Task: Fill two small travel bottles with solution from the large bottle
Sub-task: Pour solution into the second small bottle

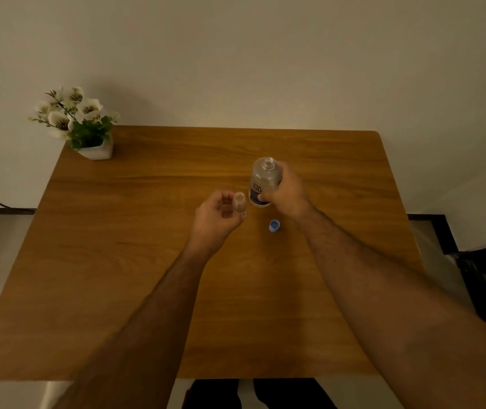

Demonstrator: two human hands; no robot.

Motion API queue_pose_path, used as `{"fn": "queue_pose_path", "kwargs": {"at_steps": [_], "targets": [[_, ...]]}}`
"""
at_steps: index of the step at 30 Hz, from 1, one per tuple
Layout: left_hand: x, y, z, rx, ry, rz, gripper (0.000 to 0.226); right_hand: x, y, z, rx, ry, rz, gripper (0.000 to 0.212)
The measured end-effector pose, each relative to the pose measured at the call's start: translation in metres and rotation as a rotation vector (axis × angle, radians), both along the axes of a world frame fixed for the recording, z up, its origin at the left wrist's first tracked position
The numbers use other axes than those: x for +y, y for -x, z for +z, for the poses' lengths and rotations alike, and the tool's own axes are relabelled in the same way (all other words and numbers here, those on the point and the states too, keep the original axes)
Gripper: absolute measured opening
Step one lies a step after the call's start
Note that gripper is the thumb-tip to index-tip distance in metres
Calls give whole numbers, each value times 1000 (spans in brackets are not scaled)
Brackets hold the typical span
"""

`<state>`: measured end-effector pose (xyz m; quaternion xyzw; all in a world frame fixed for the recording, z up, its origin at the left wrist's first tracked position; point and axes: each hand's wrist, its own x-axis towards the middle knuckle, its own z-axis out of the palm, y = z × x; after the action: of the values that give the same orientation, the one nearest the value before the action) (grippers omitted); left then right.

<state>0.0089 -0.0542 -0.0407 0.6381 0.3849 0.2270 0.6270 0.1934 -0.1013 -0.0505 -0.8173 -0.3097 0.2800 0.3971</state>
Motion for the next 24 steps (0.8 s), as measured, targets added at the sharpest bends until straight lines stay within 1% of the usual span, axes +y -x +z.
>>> {"fn": "queue_pose_path", "kwargs": {"at_steps": [5, 10, 15, 17, 19, 22, 24], "targets": [[-2, 1, -11, 27, -10, 20, 40, 2, 1, -3, -21, 5, -3, 82], [-7, 1, -25, 94, -71, 47, 41, 0, 3, -5, -43, -4, -11, 85], [-13, 4, -43, 138, -43, 74, 36, -6, 5, 1, -6, 33, 25, 95], [-15, 5, -47, 170, -43, 89, 36, -9, 11, 4, -27, 68, -27, 89], [-16, 5, -51, 183, -53, 92, 36, -13, 20, 7, -99, 83, -121, 79], [-19, 3, -54, 198, -78, 83, 34, -24, 40, 8, -268, 31, -206, 62], [-19, 1, -59, 210, -94, 86, 32, -32, 53, 7, -356, -13, -201, 49]]}}
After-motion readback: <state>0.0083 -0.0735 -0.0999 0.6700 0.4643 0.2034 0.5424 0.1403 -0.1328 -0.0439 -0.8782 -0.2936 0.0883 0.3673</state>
